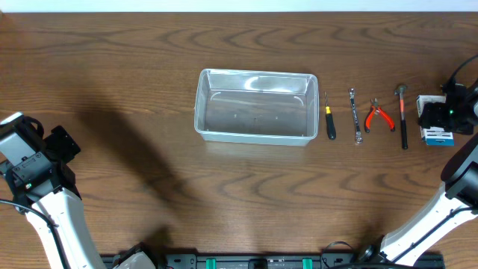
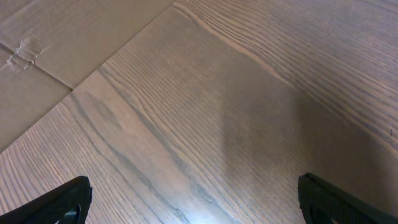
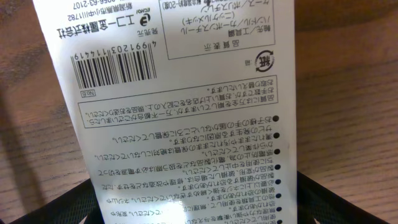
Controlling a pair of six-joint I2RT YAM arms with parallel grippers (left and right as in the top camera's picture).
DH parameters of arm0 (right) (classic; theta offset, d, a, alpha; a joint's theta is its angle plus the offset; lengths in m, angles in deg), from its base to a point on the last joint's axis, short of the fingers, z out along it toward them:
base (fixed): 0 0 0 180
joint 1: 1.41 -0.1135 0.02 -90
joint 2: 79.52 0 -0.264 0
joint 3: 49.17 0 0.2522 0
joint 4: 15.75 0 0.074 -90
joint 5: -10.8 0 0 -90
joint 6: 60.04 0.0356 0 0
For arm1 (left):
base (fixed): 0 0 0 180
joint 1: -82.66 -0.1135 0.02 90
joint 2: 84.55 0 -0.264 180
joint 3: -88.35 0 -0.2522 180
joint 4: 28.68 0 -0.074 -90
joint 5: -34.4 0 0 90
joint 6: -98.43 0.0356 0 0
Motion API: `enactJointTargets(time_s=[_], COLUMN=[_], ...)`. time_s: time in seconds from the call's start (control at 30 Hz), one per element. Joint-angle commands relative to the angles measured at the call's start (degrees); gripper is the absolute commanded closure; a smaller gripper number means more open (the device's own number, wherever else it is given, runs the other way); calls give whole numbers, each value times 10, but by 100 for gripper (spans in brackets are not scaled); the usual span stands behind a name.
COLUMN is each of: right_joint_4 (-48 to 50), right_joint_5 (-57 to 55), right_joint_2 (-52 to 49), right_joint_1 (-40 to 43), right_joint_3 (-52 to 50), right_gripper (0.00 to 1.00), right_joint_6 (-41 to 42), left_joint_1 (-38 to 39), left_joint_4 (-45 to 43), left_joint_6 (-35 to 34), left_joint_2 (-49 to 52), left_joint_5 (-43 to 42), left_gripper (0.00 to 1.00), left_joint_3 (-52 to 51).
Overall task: Pack container
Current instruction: 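Grasp the white-blue box with the right gripper and lift it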
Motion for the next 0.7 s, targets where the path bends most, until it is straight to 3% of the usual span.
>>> enactJointTargets(time_s=[0.0,0.53,0.67], right_joint_4=[-21,-32,-72], right_joint_5=[0,29,77], right_joint_2=[-47,-45,-44], right_joint_1=[2,2,2], right_joint_3=[-32,-23,16], right_gripper=[18,32,41], right_joint_6=[-2,119,127], left_joint_1=[-3,-3,-3], left_joint_4=[2,2,2], left_joint_6=[5,5,5], left_joint_2=[2,2,2], left_joint_5=[-3,-3,-3], left_gripper=[2,2,2], left_joint_3=[5,5,5])
